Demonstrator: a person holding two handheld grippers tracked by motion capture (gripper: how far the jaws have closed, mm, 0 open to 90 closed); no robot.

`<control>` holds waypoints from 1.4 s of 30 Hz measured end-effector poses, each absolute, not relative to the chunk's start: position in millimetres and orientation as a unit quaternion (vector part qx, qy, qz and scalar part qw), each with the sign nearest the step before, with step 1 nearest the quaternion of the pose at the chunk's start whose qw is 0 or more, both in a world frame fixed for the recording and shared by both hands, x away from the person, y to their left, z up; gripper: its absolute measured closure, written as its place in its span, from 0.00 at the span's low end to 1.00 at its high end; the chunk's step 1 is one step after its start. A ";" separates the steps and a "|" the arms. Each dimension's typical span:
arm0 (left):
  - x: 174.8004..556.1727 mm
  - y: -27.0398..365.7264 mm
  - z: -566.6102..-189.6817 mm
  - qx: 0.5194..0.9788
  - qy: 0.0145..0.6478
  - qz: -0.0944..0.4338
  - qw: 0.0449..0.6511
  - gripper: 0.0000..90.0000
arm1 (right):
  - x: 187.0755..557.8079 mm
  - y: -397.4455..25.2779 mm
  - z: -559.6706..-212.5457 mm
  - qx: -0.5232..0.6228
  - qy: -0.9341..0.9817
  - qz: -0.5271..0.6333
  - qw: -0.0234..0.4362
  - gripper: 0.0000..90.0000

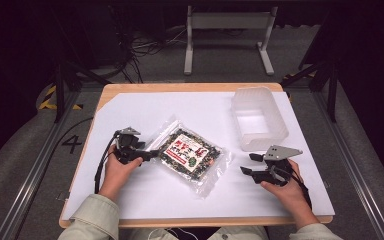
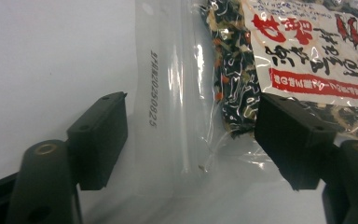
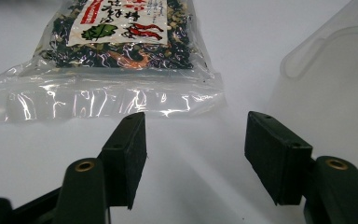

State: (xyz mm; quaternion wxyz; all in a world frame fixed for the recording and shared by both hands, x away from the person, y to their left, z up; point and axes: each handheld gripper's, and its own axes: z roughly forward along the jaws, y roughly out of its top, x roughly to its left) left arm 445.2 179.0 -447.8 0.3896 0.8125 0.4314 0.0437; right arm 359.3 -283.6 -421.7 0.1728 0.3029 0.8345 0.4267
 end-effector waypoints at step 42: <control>426.2 186.1 -416.3 0.783 0.431 0.063 0.443 1.00 | 358.9 -282.4 -419.4 0.293 0.836 0.428 0.178 0.42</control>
